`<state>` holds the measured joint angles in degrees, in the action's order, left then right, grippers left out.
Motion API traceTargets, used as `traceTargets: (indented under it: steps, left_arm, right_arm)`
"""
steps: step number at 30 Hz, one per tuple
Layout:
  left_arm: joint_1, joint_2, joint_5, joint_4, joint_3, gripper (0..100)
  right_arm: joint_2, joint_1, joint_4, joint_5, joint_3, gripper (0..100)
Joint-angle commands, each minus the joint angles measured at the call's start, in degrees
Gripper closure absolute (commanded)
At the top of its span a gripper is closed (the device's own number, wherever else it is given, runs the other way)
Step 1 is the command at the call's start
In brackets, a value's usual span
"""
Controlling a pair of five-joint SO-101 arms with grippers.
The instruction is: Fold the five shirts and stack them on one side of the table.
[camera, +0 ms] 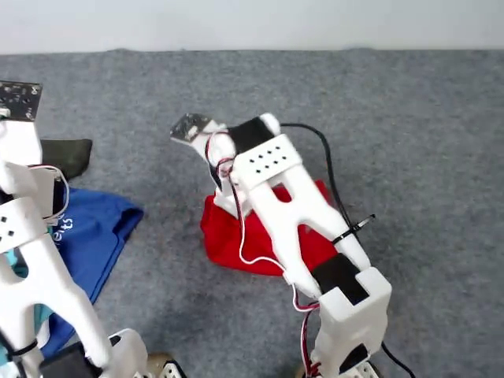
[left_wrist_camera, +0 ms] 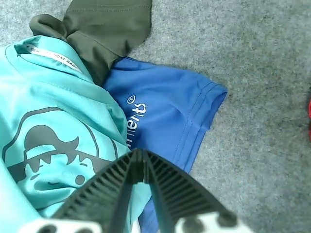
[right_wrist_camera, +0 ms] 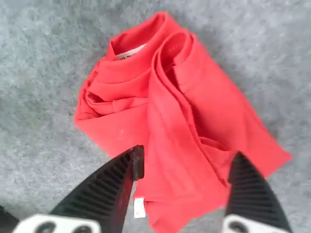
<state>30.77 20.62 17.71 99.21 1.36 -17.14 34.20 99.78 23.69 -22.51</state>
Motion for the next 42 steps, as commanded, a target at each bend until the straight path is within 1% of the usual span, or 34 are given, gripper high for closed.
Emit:
traceTargets:
  steps: [1,3,5,7,10,13,15,17,22,26,28,30,32,34,37,40,42]
  left_arm:
    - [-0.18,2.11,0.26,1.23,-1.71,98]
    - [-0.18,2.2,0.18,1.23,-1.71,98]
    - [-0.18,3.34,0.18,1.23,-1.71,98]
    - [-0.18,5.54,0.18,1.23,-1.71,98]
    - [-0.18,9.67,0.18,1.23,-0.84,98]
    - [-0.18,13.27,0.18,1.23,1.98,98]
    - [-0.18,15.47,0.18,1.23,4.18,98]
    - [-0.18,17.49,0.18,1.23,6.37,98]
    - [-0.09,21.63,0.18,1.23,9.27,98]
    - [0.18,23.3,0.18,1.23,9.36,98]
    - [0.18,23.65,0.18,1.23,9.45,98]
    - [0.26,23.74,0.18,1.23,9.45,98]
    - [0.26,23.74,0.18,1.23,9.45,98]
    - [0.26,23.74,0.18,1.23,9.45,98]
    - [0.26,23.74,0.18,1.23,9.45,98]
    - [0.18,23.74,0.18,1.23,9.45,98]
    - [0.18,23.74,0.09,1.23,9.45,98]
  right_arm:
    - [0.75,-4.35,3.3,3.34,-4.13,88.8]
    - [0.48,-8.48,3.21,3.34,-3.96,99.8]
    - [-0.04,-13.23,3.12,3.6,-3.6,96.6]
    - [-1.19,-17.71,2.95,5.71,-3.43,98.9]
    - [-3.65,-23.78,2.95,9.85,-3.34,98.8]
    - [-6.46,-26.59,2.95,11.25,-3.43,98.8]
    - [-8.48,-26.24,2.95,10.99,-3.34,98.9]
    - [-9.8,-23.34,3.12,10.9,-3.25,98.9]
    - [-10.68,-9.98,3.12,6.95,0.18,98.9]
    - [-9.71,1.27,3.21,3.6,6.42,98.9]
    - [-6.73,5.49,3.21,2.64,9.14,98.9]
    - [-2.42,7.78,3.21,2.37,10.37,98.9]
    - [2.33,7.69,3.21,2.37,10.37,98.9]
    - [6.02,4.79,3.03,2.64,10.37,98.9]
    - [7.52,-2.42,2.95,2.81,10.11,98.9]
    - [5.32,-9.8,2.95,2.81,10.11,98.2]
    - [3.21,-12.44,2.95,2.81,10.11,94.5]
